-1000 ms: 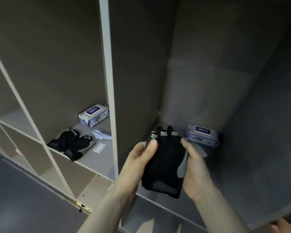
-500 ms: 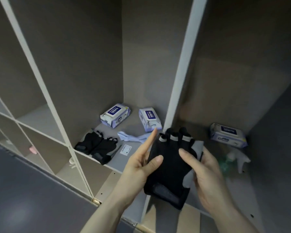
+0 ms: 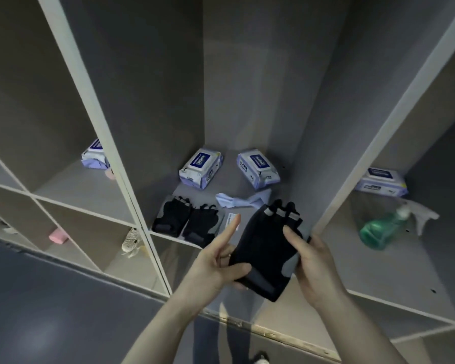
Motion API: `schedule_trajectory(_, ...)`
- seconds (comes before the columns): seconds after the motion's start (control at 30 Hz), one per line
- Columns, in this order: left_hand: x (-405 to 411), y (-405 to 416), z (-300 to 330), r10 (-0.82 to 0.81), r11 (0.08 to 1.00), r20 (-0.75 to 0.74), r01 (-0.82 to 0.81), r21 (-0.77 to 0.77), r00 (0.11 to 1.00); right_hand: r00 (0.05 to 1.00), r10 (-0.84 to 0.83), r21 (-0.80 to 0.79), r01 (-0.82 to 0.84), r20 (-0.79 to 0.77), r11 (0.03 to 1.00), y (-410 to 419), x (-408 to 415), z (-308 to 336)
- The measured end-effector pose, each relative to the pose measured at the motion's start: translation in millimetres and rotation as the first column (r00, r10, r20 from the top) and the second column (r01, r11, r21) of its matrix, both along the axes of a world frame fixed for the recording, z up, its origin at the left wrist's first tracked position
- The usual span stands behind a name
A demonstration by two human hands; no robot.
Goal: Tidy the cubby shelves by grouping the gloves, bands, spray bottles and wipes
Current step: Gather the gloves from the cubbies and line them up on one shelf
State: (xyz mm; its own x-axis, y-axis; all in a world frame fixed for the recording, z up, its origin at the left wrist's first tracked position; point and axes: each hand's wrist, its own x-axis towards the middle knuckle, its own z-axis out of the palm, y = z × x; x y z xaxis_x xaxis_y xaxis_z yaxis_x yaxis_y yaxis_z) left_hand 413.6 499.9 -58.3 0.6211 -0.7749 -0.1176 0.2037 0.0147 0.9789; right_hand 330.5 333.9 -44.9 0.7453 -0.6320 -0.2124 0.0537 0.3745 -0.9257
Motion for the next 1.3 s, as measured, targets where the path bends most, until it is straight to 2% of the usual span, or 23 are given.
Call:
schedule_trajectory(0.17, 15, 4, -19, 0.039, 0.999, -0.009, -0.039, -0.002, 0.999, 0.994, -0.044, -0.056, 0.038, -0.104, 0.998, -5, 25, -23)
schedule_trajectory(0.3, 23, -4, -38, 0.148, 0.988, -0.05, -0.15, -0.031, 0.988, 0.97, 0.077, -0.088, -0.1, -0.23, 0.991, -10, 37, -46)
schedule_trajectory(0.43, 39, -10, -59, 0.196, 0.98, -0.083, -0.197, -0.007, 0.977, 0.947, 0.234, -0.15, -0.27, -0.219, 0.951, -6, 42, -65)
schedule_trajectory(0.83, 105, -52, -116, 0.195, 0.945, 0.009, -0.191, 0.266, 0.981, 0.899, 0.247, -0.253, -0.349, -0.362, 0.902, -39, 108, -119)
schedule_trajectory(0.9, 109, -55, -118, 0.146, 0.9, 0.139, -0.19, 0.393, 0.979, 0.846, 0.268, -0.279, -0.425, -0.461, 0.861, -45, 113, -134)
schedule_trajectory(0.97, 110, -50, -121, 0.084, 0.82, 0.403, -0.293, 0.491, 0.911, 0.75, 0.193, -0.399, -0.529, -0.632, 0.749, -50, 113, -151)
schedule_trajectory(1.03, 114, -39, -120, 0.109, 0.775, 0.614, -0.454, 0.44, 0.782, 0.703, 0.069, -0.553, -0.613, -0.708, 0.564, -52, 110, -166)
schedule_trajectory(1.1, 127, -27, -120, 0.167, 0.797, 0.685, -0.506, 0.329, 0.709, 0.713, 0.038, -0.649, -0.657, -0.7, 0.383, -50, 107, -175)
schedule_trajectory(1.13, 134, -22, -122, 0.146, 0.811, 0.719, -0.499, 0.307, 0.679, 0.71, 0.037, -0.677, -0.684, -0.703, 0.273, -47, 106, -179)
schedule_trajectory(1.2, 146, -16, -132, -0.046, 0.806, 0.819, -0.463, 0.369, 0.572, 0.665, 0.038, -0.664, -0.747, -0.746, 0.027, -42, 106, -187)
schedule_trajectory(1.23, 151, -14, -139, -0.197, 0.771, 0.826, -0.436, 0.463, 0.528, 0.63, 0.043, -0.632, -0.773, -0.775, -0.062, -40, 106, -191)
schedule_trajectory(1.3, 157, -9, -157, -0.492, 0.627, 0.719, -0.372, 0.684, 0.492, 0.55, 0.022, -0.548, -0.826, -0.835, -0.13, -37, 106, -200)
